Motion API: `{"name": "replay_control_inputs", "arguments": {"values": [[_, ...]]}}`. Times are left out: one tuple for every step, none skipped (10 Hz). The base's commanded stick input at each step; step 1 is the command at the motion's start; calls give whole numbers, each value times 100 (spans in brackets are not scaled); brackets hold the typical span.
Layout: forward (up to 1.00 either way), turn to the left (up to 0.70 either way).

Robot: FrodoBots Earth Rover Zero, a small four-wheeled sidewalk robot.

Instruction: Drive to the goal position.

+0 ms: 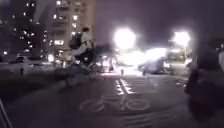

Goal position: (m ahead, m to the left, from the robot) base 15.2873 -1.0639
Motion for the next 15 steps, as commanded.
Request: {"name": "replay_control_inputs", "arguments": {"values": [[45, 0], [45, 0], [45, 0], [45, 0], [45, 0], [45, 0], [45, 0], [45, -21], [45, -18], [45, -7], [45, 0], [45, 0], [45, 0], [45, 0], [45, 0]]}}
